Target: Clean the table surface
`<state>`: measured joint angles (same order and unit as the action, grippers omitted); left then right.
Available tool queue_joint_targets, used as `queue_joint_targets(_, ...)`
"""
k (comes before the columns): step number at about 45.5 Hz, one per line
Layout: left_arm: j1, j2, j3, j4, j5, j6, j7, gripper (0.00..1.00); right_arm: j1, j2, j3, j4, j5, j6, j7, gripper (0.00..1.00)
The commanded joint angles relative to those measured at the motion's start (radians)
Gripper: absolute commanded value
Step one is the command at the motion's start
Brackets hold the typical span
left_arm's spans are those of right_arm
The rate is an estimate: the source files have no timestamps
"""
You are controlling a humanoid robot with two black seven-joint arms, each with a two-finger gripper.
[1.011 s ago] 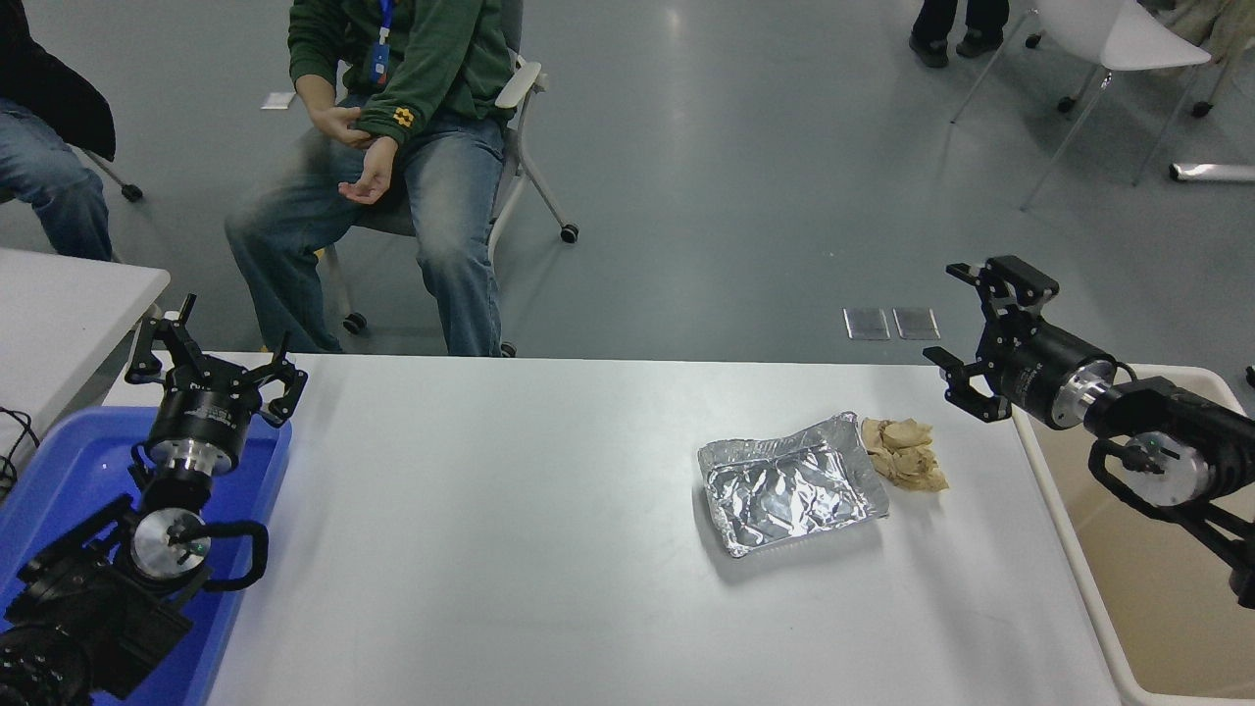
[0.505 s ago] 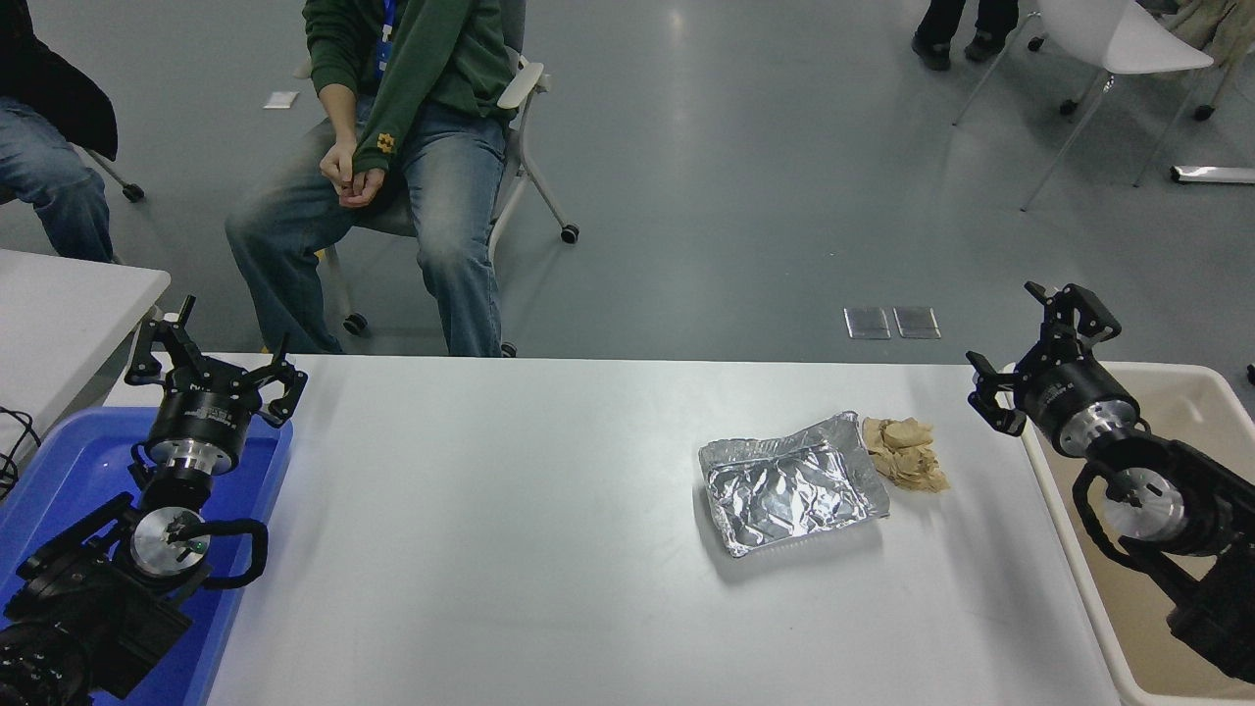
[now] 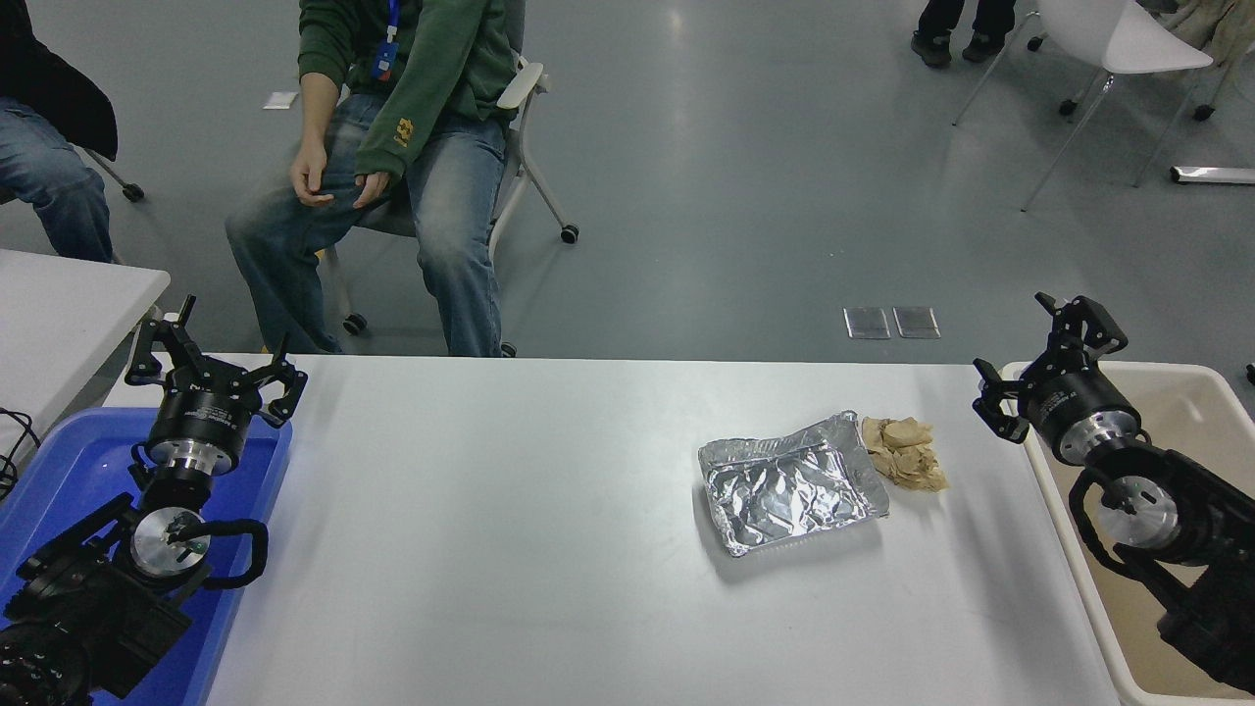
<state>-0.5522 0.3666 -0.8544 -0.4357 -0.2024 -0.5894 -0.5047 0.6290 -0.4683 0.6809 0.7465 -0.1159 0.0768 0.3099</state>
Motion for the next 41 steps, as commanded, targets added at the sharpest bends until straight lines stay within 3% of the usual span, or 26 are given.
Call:
queue_joint_targets(1, 0.0, 0.0, 0.0, 0.0, 0.0, 0.0, 0.0, 1.0, 0.15, -0.033, -0.249, 0.007, -0.108, 0.005, -0.006, 0.99)
queue_joint_targets(14, 0.0, 0.0, 0.0, 0.0, 0.0, -0.001, 0.0, 1.0, 0.391, -0.075, -0.648, 0.093, -0.168, 0.006, -0.012, 0.99)
queue_joint_targets(32, 0.0, 0.0, 0.0, 0.0, 0.0, 0.0, 0.0, 1.0, 0.483, -0.087, -0.804, 0.185, -0.511, 0.015, -0.06, 0.99)
queue_joint_targets(41, 0.0, 0.0, 0.0, 0.0, 0.0, 0.0, 0.0, 1.0, 0.555, -0.085, -0.868, 0.186, -0.674, 0.122, -0.081, 0.99)
